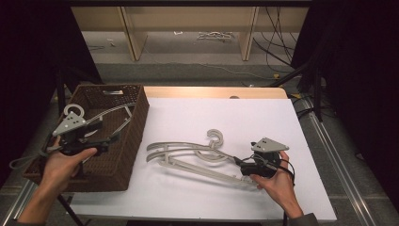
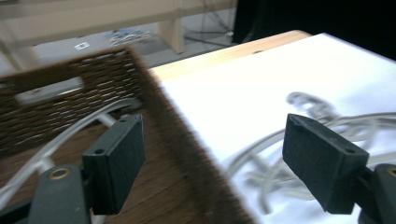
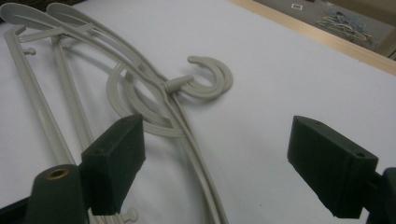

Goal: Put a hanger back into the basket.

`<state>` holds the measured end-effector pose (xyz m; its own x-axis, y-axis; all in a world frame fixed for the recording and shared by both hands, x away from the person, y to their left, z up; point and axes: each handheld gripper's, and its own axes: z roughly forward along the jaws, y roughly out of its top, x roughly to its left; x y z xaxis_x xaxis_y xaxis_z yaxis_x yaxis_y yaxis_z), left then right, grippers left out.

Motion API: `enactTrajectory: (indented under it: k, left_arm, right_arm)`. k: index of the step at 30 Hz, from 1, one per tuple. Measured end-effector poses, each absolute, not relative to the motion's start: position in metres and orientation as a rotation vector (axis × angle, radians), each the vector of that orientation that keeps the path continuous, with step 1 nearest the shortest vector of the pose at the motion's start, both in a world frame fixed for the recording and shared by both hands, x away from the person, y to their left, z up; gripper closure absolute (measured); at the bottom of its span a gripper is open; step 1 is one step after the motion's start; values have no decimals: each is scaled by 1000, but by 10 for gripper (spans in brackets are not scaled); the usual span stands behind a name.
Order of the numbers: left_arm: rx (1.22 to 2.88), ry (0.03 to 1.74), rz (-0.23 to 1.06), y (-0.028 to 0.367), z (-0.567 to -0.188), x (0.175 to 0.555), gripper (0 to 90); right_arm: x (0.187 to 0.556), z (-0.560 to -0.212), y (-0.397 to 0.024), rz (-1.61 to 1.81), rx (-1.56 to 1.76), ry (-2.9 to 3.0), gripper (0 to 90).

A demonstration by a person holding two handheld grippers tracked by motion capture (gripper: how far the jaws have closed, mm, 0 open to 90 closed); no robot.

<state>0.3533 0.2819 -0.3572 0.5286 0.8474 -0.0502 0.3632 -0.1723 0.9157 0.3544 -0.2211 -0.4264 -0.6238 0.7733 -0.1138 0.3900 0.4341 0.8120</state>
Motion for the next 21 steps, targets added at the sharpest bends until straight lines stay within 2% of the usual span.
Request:
enactTrajectory:
  k: [8,16,21]
  left_arm:
    - [1757,898,582,234,-361,339,188]
    - [1816,781,643,201,-372,325,188]
    - [1818,753,597,187,-384,316,188]
  right_arm:
    - [352,-426,-220,1079,1001,2227,201]
    - [352,-425,-221,1088,1002,2217,202]
    - [352,-426,-219,1086,994,2226,201]
